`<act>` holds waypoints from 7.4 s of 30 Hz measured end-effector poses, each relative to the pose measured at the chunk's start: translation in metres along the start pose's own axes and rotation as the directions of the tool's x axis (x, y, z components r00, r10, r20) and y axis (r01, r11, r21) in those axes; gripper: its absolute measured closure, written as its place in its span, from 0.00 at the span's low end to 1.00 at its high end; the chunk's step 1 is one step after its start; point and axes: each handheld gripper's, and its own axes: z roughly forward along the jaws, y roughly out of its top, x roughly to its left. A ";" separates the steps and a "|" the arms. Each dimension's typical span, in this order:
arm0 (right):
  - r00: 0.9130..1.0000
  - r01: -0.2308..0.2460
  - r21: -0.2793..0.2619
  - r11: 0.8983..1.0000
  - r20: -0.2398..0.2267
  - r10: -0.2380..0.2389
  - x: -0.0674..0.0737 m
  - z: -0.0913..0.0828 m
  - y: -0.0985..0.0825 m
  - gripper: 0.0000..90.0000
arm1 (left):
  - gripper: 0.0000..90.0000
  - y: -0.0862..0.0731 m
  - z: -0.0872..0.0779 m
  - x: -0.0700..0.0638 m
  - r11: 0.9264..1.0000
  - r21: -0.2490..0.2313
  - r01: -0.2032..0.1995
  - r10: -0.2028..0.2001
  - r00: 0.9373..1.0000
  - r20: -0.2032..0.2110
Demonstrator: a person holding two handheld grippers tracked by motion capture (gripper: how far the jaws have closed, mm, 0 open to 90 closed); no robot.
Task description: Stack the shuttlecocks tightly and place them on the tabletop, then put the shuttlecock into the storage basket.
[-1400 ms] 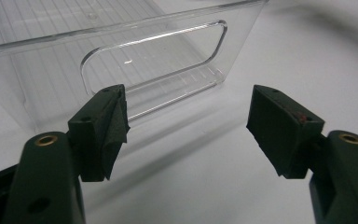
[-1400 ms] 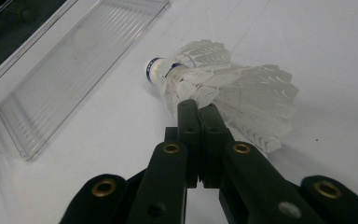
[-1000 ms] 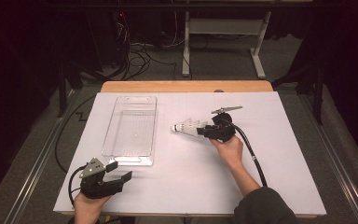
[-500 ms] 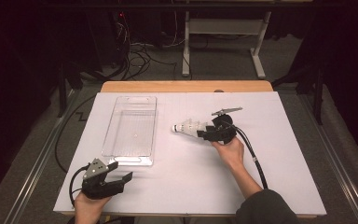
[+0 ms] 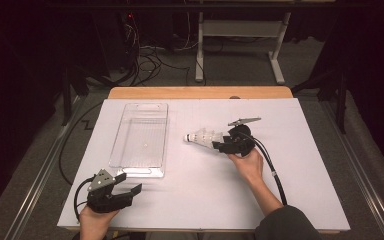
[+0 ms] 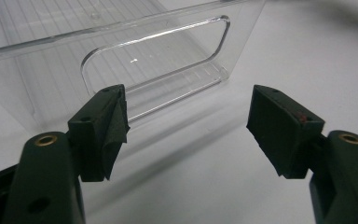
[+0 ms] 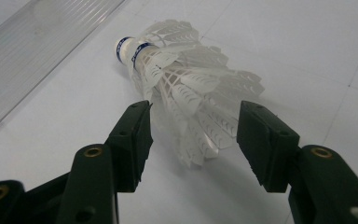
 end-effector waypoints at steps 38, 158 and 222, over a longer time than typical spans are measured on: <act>1.000 0.012 0.007 1.000 -0.022 -0.012 0.009 0.014 0.002 0.56 | 0.33 0.000 -0.002 -0.002 1.000 -0.007 -0.005 0.005 1.000 0.004; 0.986 0.124 0.022 0.992 -0.114 -0.121 0.049 0.003 0.047 0.99 | 0.33 0.000 -0.007 0.003 1.000 -0.026 0.007 -0.007 1.000 0.001; 0.957 0.205 0.022 0.979 -0.216 -0.195 0.116 0.032 0.109 1.00 | 0.33 -0.002 -0.013 0.010 0.999 -0.038 0.023 -0.023 1.000 -0.005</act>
